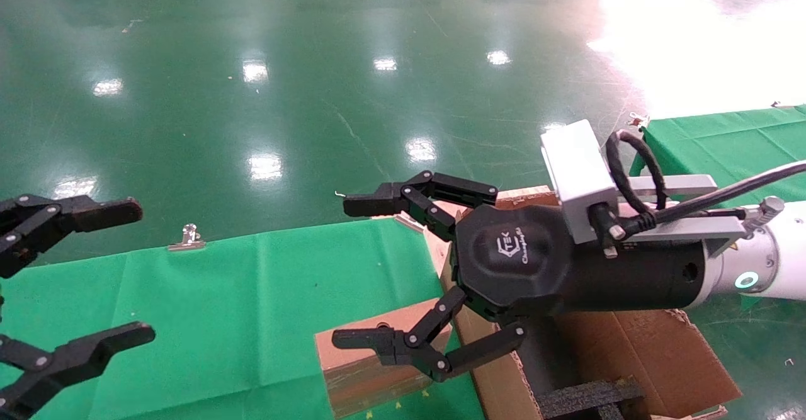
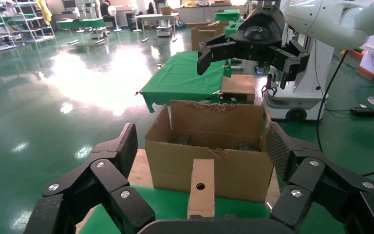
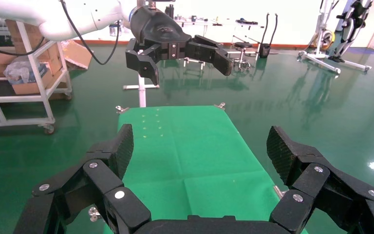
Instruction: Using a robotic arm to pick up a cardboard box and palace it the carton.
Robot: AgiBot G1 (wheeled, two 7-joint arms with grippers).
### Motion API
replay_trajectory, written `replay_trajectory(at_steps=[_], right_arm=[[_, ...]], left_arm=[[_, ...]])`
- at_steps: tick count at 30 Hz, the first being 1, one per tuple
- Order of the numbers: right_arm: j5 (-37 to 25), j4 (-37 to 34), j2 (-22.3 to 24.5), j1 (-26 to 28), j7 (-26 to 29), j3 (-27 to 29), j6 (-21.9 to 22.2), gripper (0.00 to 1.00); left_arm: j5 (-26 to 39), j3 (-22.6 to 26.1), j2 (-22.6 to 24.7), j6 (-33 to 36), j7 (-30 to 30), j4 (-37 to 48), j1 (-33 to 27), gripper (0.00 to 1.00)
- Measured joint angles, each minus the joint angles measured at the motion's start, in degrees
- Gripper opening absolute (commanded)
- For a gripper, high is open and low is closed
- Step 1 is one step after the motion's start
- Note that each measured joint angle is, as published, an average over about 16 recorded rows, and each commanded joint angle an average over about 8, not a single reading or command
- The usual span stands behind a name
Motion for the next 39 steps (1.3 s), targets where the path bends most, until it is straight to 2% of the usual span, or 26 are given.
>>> replay_trajectory(at_steps=[9, 20, 29, 39], right_arm=[[-9.9, -1.0, -1.1, 6.8, 1.6, -5.9, -2.6, 1.0], [-25.2, -5.2, -6.9, 20.1, 2.6, -21.7, -4.8, 1.0], [-32.6, -11.9, -13.7, 29.3, -0.7, -34.9, -4.6, 1.0], [-37.4, -21.3, -21.3, 36.4, -6.5, -45.0, -4.4, 1.0]], left_arm=[[0.0, 0.0, 0.0, 0.0, 0.0, 0.0, 0.0, 0.0], [0.0, 0.0, 0.0, 0.0, 0.0, 0.0, 0.0, 0.0], [0.0, 0.0, 0.0, 0.0, 0.0, 0.0, 0.0, 0.0], [0.0, 0.0, 0.0, 0.0, 0.0, 0.0, 0.0, 0.0]])
